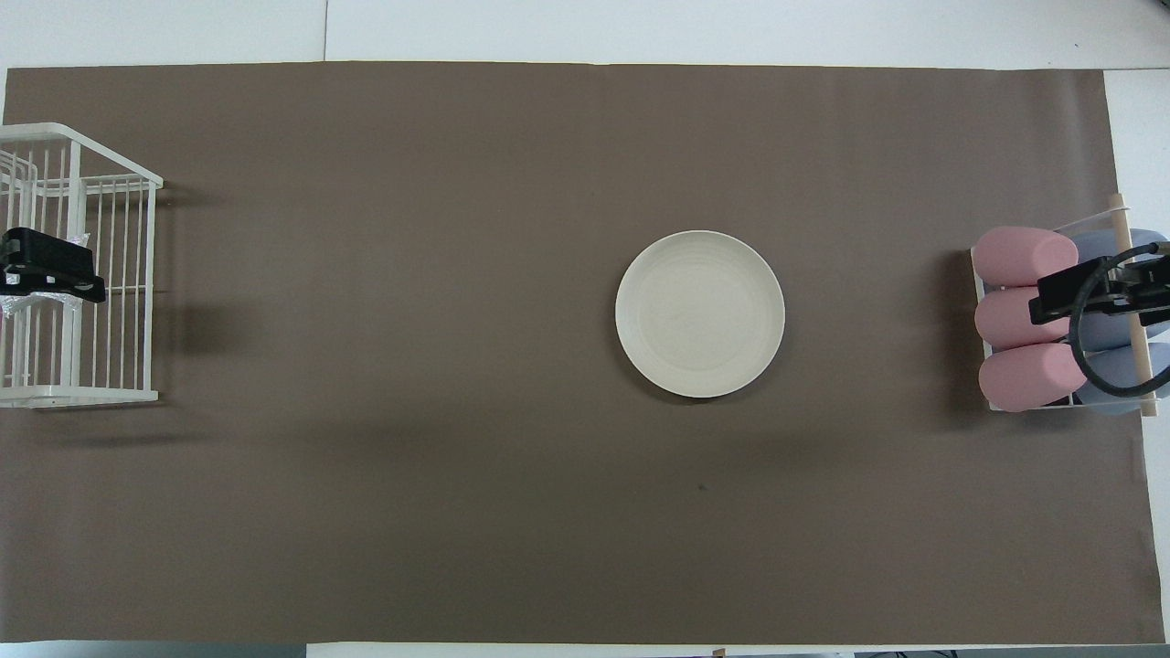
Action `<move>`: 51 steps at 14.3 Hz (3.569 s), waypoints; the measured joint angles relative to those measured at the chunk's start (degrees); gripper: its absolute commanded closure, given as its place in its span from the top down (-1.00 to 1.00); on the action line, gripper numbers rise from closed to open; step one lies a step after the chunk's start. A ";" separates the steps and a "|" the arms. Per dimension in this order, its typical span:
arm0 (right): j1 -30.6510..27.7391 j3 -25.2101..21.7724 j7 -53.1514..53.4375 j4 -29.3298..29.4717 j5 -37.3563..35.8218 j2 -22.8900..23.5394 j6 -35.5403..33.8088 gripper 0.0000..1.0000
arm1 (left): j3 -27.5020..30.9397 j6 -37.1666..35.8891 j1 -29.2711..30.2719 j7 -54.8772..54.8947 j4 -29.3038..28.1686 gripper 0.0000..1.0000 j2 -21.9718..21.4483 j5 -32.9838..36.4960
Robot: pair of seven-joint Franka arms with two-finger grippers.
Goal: Wipe plate with sponge
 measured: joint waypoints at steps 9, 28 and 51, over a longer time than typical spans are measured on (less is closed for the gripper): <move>0.01 0.03 0.00 0.00 0.00 0.00 0.00 1.00 | -1.24 7.05 -5.23 -7.67 -5.80 1.00 8.94 26.21; 0.02 0.06 0.00 0.00 0.00 -0.01 0.00 1.00 | -1.21 3.30 -6.99 -8.22 1.54 -1.00 25.62 46.42; 0.32 3.93 16.66 0.07 0.07 -0.66 0.00 1.00 | 0.57 -11.53 1.99 -11.10 12.99 -1.00 10.97 -26.16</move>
